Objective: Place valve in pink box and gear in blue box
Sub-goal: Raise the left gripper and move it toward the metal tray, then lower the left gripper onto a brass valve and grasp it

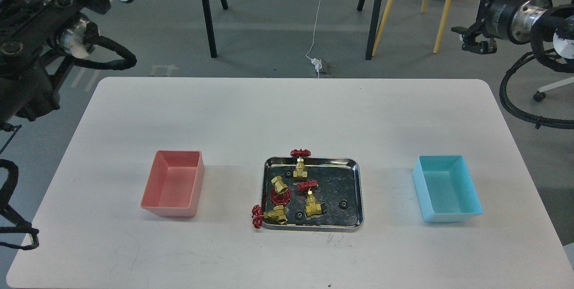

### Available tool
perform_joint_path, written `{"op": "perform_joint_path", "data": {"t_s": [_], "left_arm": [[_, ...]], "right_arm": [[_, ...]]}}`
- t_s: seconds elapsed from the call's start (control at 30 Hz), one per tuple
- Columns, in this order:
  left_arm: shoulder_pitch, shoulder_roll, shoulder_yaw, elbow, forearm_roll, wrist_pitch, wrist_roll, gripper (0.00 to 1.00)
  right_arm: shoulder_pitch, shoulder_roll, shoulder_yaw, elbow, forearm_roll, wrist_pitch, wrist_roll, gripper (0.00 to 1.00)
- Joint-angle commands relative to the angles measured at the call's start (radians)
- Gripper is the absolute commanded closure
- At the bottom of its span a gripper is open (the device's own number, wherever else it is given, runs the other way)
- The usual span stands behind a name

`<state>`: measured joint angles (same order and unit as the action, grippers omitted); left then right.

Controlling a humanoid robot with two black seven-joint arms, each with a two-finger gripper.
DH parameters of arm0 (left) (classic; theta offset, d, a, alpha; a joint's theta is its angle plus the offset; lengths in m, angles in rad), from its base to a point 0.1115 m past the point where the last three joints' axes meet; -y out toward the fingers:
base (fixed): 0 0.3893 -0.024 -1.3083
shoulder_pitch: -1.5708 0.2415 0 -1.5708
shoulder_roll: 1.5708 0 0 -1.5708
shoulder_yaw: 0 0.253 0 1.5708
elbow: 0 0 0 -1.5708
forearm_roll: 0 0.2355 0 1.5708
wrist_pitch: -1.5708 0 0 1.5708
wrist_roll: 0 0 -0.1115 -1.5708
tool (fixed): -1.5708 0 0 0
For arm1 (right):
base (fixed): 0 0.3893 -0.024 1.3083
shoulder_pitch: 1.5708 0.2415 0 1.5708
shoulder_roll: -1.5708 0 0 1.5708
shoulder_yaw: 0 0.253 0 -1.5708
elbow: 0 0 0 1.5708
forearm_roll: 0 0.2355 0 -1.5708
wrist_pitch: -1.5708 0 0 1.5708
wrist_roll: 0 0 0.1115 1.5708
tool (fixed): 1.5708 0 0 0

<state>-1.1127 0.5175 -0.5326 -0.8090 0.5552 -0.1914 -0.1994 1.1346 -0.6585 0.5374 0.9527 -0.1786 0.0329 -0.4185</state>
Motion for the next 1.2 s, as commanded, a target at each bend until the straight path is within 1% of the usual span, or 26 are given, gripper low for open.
{"op": "perform_joint_path", "data": {"t_s": [0.0,0.03,0.1,0.2,0.23,0.27,0.3,0.33,0.4,0.43,0.47,0.5,0.53,0.57,0.6,0.63,0.67,0.7,0.73,0.8,0.83,0.87,0.9,0.97,1.07,1.17], "left_arm": [[0.013,0.021,-0.001,-0.03,0.014,0.018,-0.011,0.0],[0.019,0.025,-0.003,-0.03,0.015,0.026,-0.026,0.0],[0.024,0.024,-0.001,-0.03,0.02,0.073,-0.087,0.0],[0.022,0.019,-0.012,-0.029,0.012,0.193,-0.126,0.0],[0.017,0.024,-0.023,-0.025,0.009,0.214,-0.135,0.0],[0.013,0.025,-0.036,-0.012,0.009,0.214,-0.136,0.0],[0.007,0.027,-0.044,0.025,0.011,0.202,-0.135,0.0],[0.002,0.026,-0.044,0.069,0.014,0.173,-0.135,0.0],[0.005,0.022,-0.049,0.123,0.018,0.083,-0.156,0.0],[0.007,0.016,-0.047,0.146,0.017,0.026,-0.184,0.0],[0.007,0.013,-0.038,0.159,0.02,-0.023,-0.23,0.0],[0.014,0.012,-0.033,0.159,0.026,-0.061,-0.285,0.0],[0.019,0.01,-0.021,0.153,0.047,-0.101,-0.289,0.0],[0.019,0.003,0.0,0.142,0.084,-0.117,-0.289,0.0],[0.019,-0.014,0.037,0.108,0.144,-0.109,-0.289,0.04],[0.019,-0.019,0.066,0.058,0.213,-0.074,-0.289,0.09],[0.022,-0.014,0.097,-0.006,0.298,-0.01,-0.289,0.1],[0.025,-0.01,0.118,-0.06,0.384,0.065,-0.289,0.11],[0.034,-0.002,0.152,-0.121,0.484,0.158,-0.289,0.11],[0.089,0.006,0.225,-0.224,0.644,0.295,-0.289,0.1],[0.112,0.009,0.256,-0.278,0.717,0.344,-0.289,0.1],[0.126,0.012,0.275,-0.321,0.779,0.372,-0.289,0.1],[0.14,0.015,0.289,-0.361,0.857,0.395,-0.278,0.1],[0.184,0.013,0.304,-0.403,1.019,0.446,-0.249,0.1],[0.299,0.007,0.304,-0.412,1.22,0.545,-0.252,0.07],[0.373,-0.001,0.309,-0.401,1.409,0.608,-0.247,0.07]], "right_arm": [[0.022,-0.003,-0.013,0.001,0.001,0.007,-0.002,0.02],[0.027,-0.003,-0.013,0.001,0.001,0.007,-0.002,0.02],[0.042,-0.004,-0.011,0.0,0.001,0.008,-0.002,0.02],[0.05,-0.003,-0.01,-0.005,0.002,0.021,0.0,0.02],[0.05,-0.003,-0.01,-0.005,0.002,0.022,0.001,0.02],[0.048,-0.001,-0.01,-0.005,0.002,0.022,0.001,0.02],[0.048,0.003,-0.01,-0.008,0.002,0.024,0.003,0.02],[0.048,0.01,-0.01,-0.011,0.002,0.024,0.004,0.02],[0.048,0.013,-0.01,-0.012,0.001,0.022,0.007,0.02],[0.05,0.013,-0.01,-0.014,0.001,0.021,0.007,0.02],[0.051,0.013,-0.01,-0.017,0.001,0.021,0.009,0.02],[0.053,0.013,-0.01,-0.023,0.001,0.021,0.009,0.02],[0.057,0.013,-0.008,-0.031,0.001,0.022,0.009,0.02],[0.063,0.013,-0.008,-0.035,0.002,0.022,0.009,0.01],[0.073,0.013,-0.008,-0.038,0.002,0.022,0.009,0.01],[0.077,0.013,-0.008,-0.041,0.002,0.022,0.009,0.01],[0.079,0.013,-0.01,-0.04,0.002,0.024,0.007,0.01],[0.079,0.007,-0.01,-0.038,0.002,0.024,0.007,0.01],[0.08,0.001,-0.011,-0.037,0.002,0.025,0.006,0.01],[0.08,-0.006,-0.011,-0.034,0.004,0.028,0.004,0.01],[0.08,-0.007,-0.011,-0.034,0.004,0.03,0.004,0.01],[0.079,-0.009,-0.011,-0.034,0.004,0.036,0.004,0.01],[0.079,-0.018,-0.013,-0.032,0.004,0.044,0.004,0.01],[0.079,-0.036,-0.013,-0.029,0.004,0.061,0.006,0.01],[0.08,-0.049,-0.013,-0.029,0.002,0.087,0.007,0.01],[0.083,-0.05,-0.013,-0.029,0.001,0.091,0.009,0.01]]}}
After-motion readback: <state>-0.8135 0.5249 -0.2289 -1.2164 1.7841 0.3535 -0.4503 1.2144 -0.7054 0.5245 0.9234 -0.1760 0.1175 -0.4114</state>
